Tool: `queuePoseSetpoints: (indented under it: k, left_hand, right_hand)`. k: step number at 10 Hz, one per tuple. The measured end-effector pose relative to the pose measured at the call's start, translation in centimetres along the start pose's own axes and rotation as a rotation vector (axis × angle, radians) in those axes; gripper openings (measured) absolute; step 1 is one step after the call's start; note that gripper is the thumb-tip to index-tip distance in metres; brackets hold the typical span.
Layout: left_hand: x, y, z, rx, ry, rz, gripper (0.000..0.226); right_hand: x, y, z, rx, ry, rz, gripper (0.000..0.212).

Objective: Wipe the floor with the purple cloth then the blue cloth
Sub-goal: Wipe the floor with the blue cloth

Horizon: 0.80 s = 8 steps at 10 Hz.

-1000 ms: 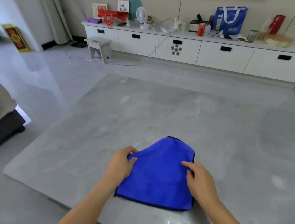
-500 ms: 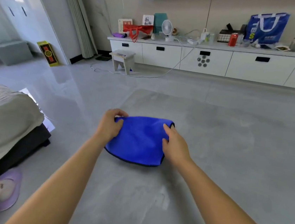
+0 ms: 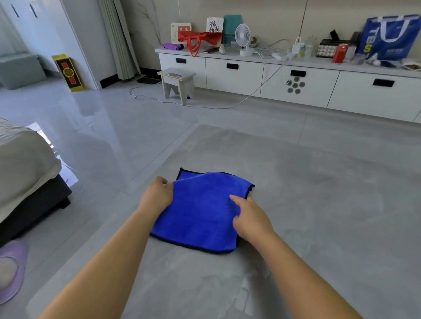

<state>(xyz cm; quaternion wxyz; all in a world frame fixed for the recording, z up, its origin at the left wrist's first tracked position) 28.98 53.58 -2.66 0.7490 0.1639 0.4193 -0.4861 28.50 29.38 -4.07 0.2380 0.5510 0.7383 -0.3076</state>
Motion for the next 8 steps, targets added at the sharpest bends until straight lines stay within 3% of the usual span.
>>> queuePoseSetpoints:
  k: [2, 4, 5, 6, 7, 8]
  left_hand:
    - [1.5, 1.2, 1.3, 0.090, -0.026, -0.120, 0.046]
    - [0.8, 0.8, 3.8, 0.447, 0.133, 0.074, 0.058]
    - [1.0, 2.0, 3.5, 0.390, 0.204, 0.046, 0.064]
    - [2.0, 1.9, 2.3, 0.221, 0.461, -0.008, 0.068]
    - [2.8, -0.1, 1.8, 0.179, 0.511, 0.014, 0.068]
    - [4.1, -3.6, 0.7, 0.192, 0.535, 0.010, 0.069]
  right_hand:
    - [0.1, 0.2, 0.4, 0.048, -0.062, -0.016, 0.068]
    - [-1.0, 0.5, 0.2, -0.009, 0.014, 0.144, 0.071]
    - [-1.1, 1.4, 0.2, -0.012, 0.044, 0.128, 0.071]
    - [-0.9, 1.3, 0.6, 0.064, -0.062, 0.075, 0.073]
    - [-1.4, -0.4, 0.3, 0.008, -0.347, 0.151, 0.063]
    - [-1.2, -3.7, 1.4, -0.063, -0.465, 0.199, 0.056]
Point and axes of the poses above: each hand's wrist, its own y-axis towards the middle knuckle, its own x-axis out of the palm, z = x × y, the point moved 8 cm from there along y, towards the middle knuckle, and after that the axes turned 4 degrees about y, right-handed, at the moved point
